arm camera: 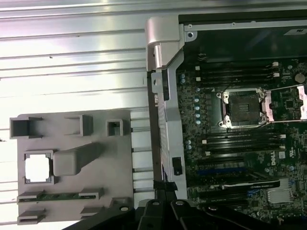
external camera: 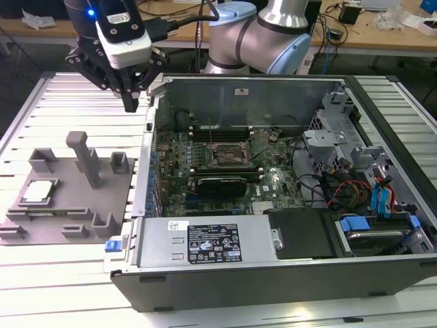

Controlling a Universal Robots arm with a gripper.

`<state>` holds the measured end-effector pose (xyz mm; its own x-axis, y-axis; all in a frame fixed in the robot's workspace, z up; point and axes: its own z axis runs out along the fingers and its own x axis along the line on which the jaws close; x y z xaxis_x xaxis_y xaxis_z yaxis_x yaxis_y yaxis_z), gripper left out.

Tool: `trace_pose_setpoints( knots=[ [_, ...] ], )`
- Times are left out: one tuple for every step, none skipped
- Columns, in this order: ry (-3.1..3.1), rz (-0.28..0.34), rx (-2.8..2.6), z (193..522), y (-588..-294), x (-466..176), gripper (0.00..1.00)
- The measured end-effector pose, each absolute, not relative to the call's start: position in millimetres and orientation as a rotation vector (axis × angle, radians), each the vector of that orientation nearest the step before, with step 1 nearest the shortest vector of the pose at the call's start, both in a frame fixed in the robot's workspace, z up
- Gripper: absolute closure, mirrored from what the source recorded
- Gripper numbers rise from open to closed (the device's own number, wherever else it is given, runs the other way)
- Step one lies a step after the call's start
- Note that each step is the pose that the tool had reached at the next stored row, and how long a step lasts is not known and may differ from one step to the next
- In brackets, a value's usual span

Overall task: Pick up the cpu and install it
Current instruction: 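Reach for the cpu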

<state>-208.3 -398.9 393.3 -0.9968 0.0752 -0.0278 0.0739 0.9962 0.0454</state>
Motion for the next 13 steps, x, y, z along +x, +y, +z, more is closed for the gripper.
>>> trace_pose_setpoints(
  knots=[
    [3.109,0.069,0.116,393,-399,-210,0.89],
    [3.109,0.069,0.116,393,-399,-212,0.89],
    [3.109,0.069,0.116,393,-399,-214,0.89],
    [3.108,0.069,0.116,393,-399,-218,0.89],
    [3.108,0.069,0.116,393,-399,-220,0.89],
    [3.108,0.069,0.116,393,-399,-223,0.89],
    [3.107,0.069,0.116,393,-399,-235,0.89],
    [3.107,0.069,0.116,393,-399,-238,0.89],
    [3.107,0.069,0.116,393,-399,-240,0.89],
    [3.106,0.069,0.116,393,-399,-242,0.89],
    [3.106,0.069,0.116,393,-399,-244,0.89],
    [3.106,0.069,0.116,393,-399,-246,0.89],
    [3.106,0.069,0.116,393,-399,-250,0.89]
  ],
)
